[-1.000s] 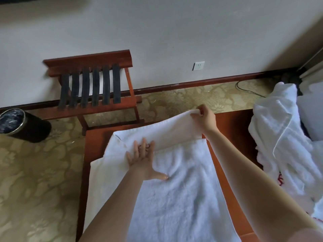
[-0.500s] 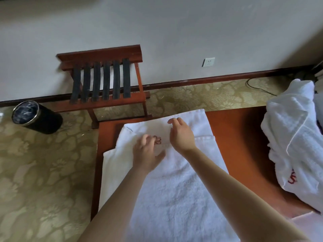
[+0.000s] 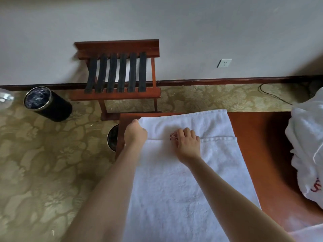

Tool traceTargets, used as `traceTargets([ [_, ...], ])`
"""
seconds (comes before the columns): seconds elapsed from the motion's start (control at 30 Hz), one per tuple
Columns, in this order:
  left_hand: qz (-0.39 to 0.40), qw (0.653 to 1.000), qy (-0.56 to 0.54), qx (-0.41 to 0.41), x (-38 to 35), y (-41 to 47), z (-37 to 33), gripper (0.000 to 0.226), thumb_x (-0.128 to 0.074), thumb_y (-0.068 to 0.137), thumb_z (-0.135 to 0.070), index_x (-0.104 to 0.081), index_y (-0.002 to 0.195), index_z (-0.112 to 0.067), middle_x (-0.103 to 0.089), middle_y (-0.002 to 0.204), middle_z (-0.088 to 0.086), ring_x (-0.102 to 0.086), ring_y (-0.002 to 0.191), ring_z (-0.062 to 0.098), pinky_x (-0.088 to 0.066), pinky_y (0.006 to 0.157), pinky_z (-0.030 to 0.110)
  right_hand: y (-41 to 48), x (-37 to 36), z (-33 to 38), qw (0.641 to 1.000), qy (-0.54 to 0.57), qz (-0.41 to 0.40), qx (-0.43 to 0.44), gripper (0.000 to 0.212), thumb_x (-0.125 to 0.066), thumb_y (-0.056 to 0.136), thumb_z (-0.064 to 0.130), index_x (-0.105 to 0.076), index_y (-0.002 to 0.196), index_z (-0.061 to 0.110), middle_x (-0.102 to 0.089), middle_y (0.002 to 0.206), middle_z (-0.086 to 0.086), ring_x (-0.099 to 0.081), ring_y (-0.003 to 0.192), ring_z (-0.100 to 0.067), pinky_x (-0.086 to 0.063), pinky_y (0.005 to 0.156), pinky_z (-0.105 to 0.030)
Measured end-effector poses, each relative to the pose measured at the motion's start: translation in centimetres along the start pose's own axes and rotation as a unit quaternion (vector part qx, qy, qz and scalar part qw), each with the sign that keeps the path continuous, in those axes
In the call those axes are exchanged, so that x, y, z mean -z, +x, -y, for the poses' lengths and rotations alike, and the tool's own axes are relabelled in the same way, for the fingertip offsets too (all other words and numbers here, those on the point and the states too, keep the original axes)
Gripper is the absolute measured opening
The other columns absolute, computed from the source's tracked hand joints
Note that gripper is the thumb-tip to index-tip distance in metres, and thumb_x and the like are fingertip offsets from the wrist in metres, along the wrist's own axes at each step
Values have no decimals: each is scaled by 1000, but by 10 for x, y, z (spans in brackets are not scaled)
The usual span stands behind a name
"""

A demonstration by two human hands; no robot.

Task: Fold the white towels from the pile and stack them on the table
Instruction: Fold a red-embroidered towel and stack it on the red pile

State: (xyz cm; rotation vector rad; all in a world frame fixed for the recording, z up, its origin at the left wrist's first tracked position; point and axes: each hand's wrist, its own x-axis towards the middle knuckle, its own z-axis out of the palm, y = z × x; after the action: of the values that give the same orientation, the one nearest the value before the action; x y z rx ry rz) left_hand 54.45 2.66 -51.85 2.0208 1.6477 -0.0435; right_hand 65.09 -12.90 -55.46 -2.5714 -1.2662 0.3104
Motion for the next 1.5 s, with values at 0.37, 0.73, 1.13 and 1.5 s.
traceTargets([
  [0.37, -120, 981, 70, -135, 28, 25, 50, 36, -60, 88, -18, -52, 122, -9, -48, 124, 11, -44, 115, 29, -43, 90, 37, 1, -4, 4, 996, -69, -61, 2, 22, -59, 90, 30, -56, 93, 8, -56, 91, -10, -52, 82, -31, -42, 71, -41],
  [0.73, 93, 928, 256, -256, 0, -13, 32, 30, -48, 86, -35, -45, 111, -19, -54, 110, 3, -48, 102, 23, -33, 77, 37, -2, 38, -47, 987, -143, 59, 52, 42, -41, 92, 57, -56, 98, 18, -58, 101, -1, -48, 101, -24, -34, 79, -37],
  [1.13, -4, 947, 295, -126, 32, -63, 26, 13, -48, 90, -11, -57, 96, -17, -62, 98, 0, -57, 91, 21, -38, 64, 28, -42, 91, -84, 989, -114, 37, -84, 20, -44, 99, 23, -59, 97, 11, -54, 102, -4, -53, 79, -24, -43, 60, -32],
  [1.5, -168, 973, 47, -149, 61, -130, 36, 20, -42, 99, -18, -55, 100, -3, -63, 89, 15, -61, 78, 35, -49, 61, 35, -91, 132, -60, 949, 174, -237, -119, 15, -52, 97, 15, -63, 99, 5, -56, 104, -10, -45, 69, -17, -33, 53, -27],
])
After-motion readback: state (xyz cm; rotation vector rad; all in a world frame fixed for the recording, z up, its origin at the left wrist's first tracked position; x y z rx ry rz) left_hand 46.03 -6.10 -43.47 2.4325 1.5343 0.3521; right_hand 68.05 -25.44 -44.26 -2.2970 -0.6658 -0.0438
